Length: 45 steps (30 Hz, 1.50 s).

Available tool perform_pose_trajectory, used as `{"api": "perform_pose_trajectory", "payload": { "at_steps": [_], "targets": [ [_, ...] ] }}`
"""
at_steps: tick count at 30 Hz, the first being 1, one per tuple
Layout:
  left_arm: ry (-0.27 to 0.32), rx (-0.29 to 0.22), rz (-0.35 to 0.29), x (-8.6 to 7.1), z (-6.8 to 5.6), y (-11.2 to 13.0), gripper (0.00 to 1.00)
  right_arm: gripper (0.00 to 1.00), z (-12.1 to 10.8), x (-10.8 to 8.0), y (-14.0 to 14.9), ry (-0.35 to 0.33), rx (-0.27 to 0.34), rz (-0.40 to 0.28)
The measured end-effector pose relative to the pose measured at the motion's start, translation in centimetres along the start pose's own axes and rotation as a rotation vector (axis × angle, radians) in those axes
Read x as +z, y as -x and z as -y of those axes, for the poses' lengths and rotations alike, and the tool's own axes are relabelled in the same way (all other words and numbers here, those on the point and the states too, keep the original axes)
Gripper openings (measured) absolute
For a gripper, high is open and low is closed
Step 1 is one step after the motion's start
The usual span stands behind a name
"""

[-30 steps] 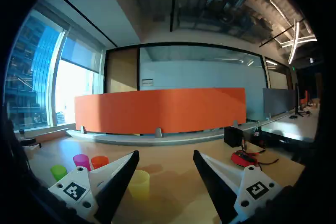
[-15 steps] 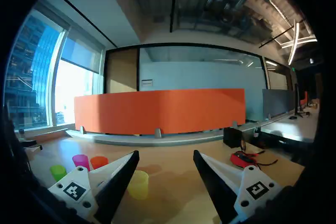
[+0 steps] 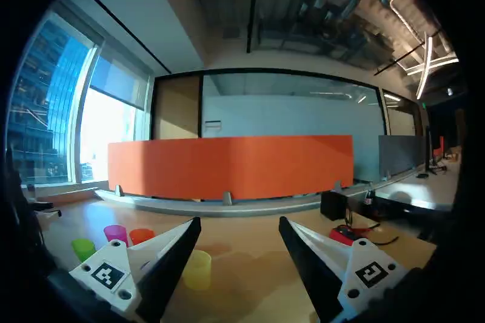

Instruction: Pour water

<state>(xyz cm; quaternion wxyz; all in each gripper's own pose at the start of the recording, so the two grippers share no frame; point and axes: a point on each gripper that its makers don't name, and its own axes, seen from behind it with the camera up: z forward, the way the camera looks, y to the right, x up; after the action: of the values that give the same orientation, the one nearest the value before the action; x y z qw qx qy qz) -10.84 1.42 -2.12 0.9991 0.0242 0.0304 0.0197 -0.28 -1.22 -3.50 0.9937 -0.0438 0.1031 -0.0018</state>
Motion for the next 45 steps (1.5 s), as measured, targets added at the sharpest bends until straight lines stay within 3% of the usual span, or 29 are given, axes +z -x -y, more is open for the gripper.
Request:
{"api": "perform_pose_trajectory", "payload": {
  "at_steps": [12,26,35,45],
  "targets": [
    [0.0,0.0,0.001,-0.1,0.0,-0.1,0.99,0.99,-1.6,0.6,1.3,0.0,-0.056,0.011],
    [0.0,0.0,0.001,0.0,0.1,-0.1,0.99,1.0,-0.5,1.1,4.4,-0.023,-0.082,-0.012],
    [0.0,0.0,0.001,-0.1,0.1,-0.1,0.99,1.0,-1.2,1.5,6.2,-0.008,-0.044,0.024],
    [0.0,0.0,0.001,-0.1,0.0,-0.1,0.99,1.0,-1.6,1.8,7.3,0.002,-0.053,0.041]
  ]
}}
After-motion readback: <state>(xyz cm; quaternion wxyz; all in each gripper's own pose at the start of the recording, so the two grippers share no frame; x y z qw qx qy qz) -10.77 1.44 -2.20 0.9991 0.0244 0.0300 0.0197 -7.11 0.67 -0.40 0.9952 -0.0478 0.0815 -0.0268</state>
